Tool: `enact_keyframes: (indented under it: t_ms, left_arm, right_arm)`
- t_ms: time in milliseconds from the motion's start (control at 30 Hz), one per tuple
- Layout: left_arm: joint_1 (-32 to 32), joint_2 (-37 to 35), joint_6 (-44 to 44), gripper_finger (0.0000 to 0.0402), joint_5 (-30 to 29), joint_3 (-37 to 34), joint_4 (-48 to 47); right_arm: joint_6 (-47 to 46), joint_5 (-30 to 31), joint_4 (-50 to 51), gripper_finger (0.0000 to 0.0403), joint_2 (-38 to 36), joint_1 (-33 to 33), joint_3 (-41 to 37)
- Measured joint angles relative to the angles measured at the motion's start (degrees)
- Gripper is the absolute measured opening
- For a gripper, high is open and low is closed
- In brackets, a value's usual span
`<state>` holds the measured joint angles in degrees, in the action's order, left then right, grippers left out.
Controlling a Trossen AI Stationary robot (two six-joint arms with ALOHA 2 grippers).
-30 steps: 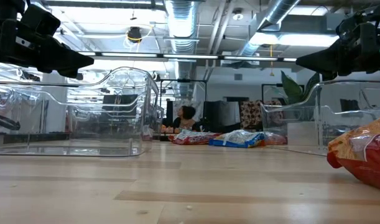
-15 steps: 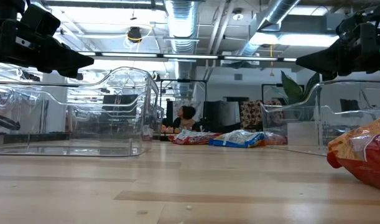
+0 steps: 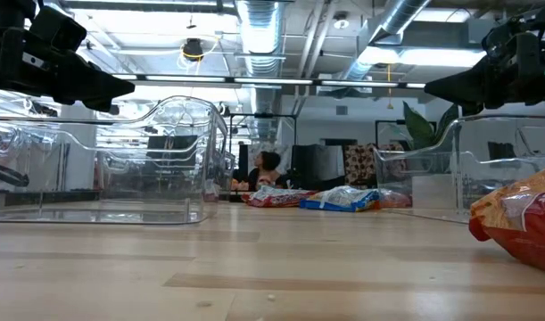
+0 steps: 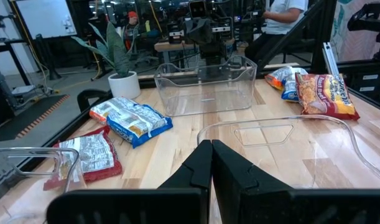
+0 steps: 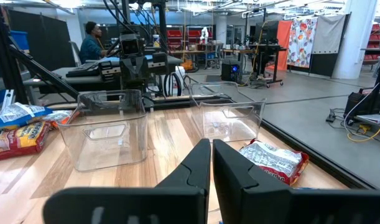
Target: Sort Maruchan noodles
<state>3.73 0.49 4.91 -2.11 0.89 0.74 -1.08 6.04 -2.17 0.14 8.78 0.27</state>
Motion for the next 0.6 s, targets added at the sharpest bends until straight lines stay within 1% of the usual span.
enact_keyframes:
  t_ms: [267, 367, 500, 600]
  left_arm:
    - [0.0, 0.0, 0.02, 0.0, -0.13, 0.0, 0.15]
    - [0.0, 0.0, -0.68, 0.0, -1.77, -0.04, 3.57]
    - [0.0, 1.05, -2.45, 0.0007, -6.7, -0.04, 11.62]
    - [0.23, 4.31, -4.61, 0.003, -11.84, 0.33, 15.81]
  right_arm:
    - [0.0, -0.01, 0.01, 0.0043, 0.02, 0.0, -0.01]
    - [0.0, -0.02, 0.0, 0.0043, 0.01, -0.02, -0.01]
    - [0.0, -0.02, 0.02, 0.0043, 0.0, -0.02, -0.02]
    - [0.01, -0.01, 0.0, 0.0043, 0.02, -0.01, 0.0]
